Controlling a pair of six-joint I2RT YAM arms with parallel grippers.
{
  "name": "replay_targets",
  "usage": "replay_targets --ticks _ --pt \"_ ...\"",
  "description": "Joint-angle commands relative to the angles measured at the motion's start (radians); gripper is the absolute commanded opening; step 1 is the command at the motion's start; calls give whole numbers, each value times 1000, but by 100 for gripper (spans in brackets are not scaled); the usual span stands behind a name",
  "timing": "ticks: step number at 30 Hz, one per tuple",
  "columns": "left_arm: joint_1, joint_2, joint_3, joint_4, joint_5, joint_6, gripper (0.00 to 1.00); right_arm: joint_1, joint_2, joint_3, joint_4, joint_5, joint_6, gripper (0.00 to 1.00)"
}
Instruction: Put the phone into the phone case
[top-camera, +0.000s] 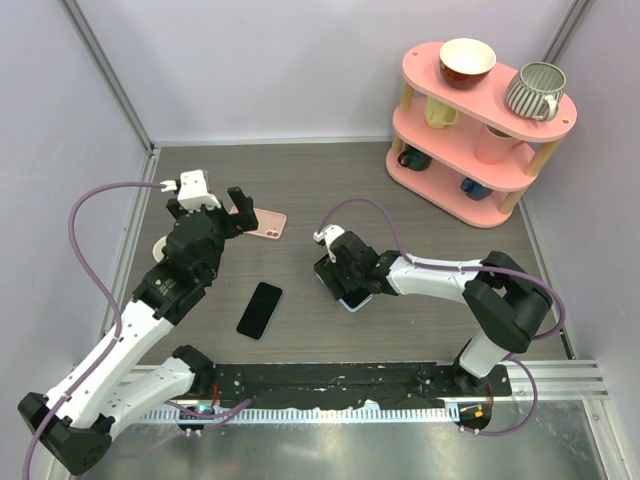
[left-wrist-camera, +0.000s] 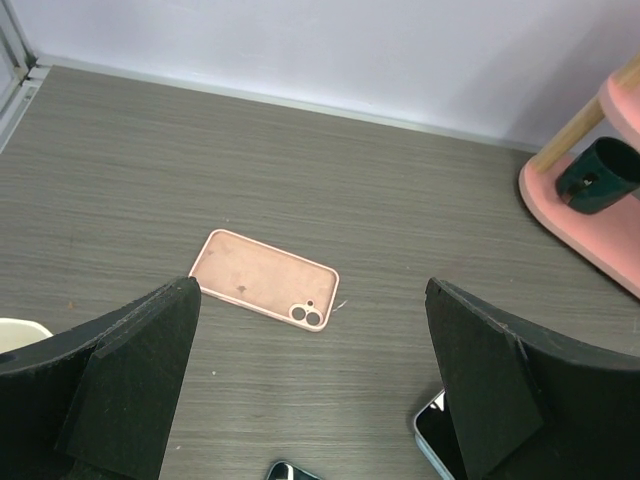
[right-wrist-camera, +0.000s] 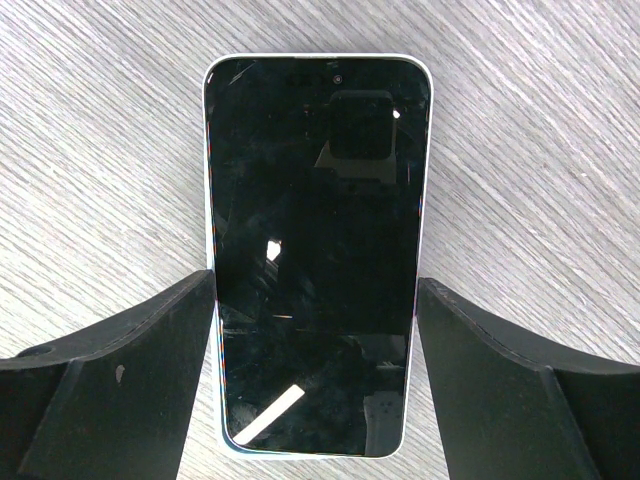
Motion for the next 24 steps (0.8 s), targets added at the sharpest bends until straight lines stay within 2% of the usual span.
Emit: replay_targets --ticks 1,3,6,13,15,19,24 --pt "-2 33 44 5 -45 5 100 1 20 -2 14 55 -5 82" --pt "-2 54 56 -15 -52 0 100 1 31 0 14 63 -2 85" --pt "-2 79 71 -38 -60 -4 100 1 43 -2 22 64 -3 86" --pt "-2 140 111 -94 -60 -38 100 1 40 -6 19 40 -6 75" --pt "-2 168 151 -146 -61 -50 100 -1 37 -8 22 41 -11 70" --pt "12 298 285 -263 -57 -78 100 -1 16 -9 20 58 -12 68" --pt "193 470 427 -441 157 -161 99 -10 -35 -9 17 72 -29 68"
